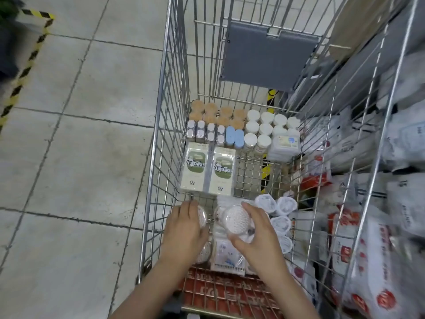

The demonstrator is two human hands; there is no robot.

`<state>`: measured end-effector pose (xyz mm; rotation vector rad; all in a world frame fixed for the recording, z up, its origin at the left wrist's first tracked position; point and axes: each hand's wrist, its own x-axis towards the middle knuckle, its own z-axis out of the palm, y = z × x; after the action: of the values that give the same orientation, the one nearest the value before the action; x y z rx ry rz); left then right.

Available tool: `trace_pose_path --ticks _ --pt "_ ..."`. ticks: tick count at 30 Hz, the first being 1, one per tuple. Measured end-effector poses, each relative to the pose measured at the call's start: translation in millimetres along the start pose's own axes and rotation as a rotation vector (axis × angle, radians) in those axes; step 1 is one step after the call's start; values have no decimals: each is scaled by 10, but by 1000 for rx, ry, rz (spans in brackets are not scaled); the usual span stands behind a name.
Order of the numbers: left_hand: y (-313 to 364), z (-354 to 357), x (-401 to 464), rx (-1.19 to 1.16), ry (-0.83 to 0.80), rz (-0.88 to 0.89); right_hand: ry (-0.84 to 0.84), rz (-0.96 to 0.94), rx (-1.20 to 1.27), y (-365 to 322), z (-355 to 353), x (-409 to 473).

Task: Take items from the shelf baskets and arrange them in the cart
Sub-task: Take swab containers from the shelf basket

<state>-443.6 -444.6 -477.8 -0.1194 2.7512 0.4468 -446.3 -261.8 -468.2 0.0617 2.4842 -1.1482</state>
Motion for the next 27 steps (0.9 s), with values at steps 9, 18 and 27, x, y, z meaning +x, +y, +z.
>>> trace_pose_path --ticks 9,18,27 --pt "-32 -902 -521 -536 137 69 207 42 104 -434 -533 -441" --pt "-368 -1779 -1363 -758 221 197 318 -39 70 -1240 -574 -1426" --pt "-687 -2570 -1984 -942 233 347 659 18 310 -1626 -428 -2761"
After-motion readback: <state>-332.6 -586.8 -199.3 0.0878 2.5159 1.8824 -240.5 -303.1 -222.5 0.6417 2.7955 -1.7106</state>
